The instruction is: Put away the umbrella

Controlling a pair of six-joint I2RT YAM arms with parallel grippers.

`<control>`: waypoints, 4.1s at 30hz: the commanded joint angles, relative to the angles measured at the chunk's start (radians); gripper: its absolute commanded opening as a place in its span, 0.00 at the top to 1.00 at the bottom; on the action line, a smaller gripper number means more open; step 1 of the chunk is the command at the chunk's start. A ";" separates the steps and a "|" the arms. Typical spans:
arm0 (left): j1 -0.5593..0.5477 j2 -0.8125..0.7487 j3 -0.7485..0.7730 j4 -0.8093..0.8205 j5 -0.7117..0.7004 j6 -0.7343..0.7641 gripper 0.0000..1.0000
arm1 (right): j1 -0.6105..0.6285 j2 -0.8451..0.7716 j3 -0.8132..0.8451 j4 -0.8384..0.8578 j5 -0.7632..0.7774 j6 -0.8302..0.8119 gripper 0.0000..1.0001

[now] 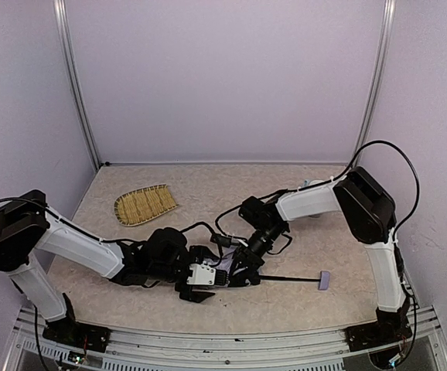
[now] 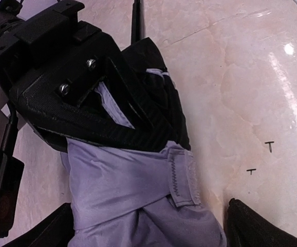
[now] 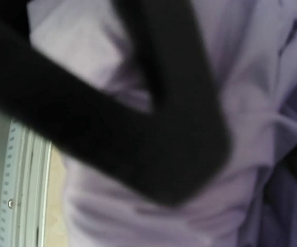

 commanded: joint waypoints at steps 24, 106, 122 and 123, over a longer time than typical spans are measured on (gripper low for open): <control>0.088 0.330 0.460 -0.721 0.199 -0.031 0.67 | -0.081 -0.461 -0.355 0.223 0.376 0.087 0.30; 0.196 0.300 -0.202 1.168 0.269 -0.551 0.01 | 0.200 -0.550 -0.708 0.702 0.745 -0.220 0.99; 0.269 0.427 -0.055 0.934 0.647 -0.477 0.04 | 0.171 -0.510 -0.665 0.722 0.718 -0.246 1.00; 0.270 0.443 -0.066 0.976 0.657 -0.494 0.05 | 0.170 -0.500 -0.660 0.720 0.723 -0.247 1.00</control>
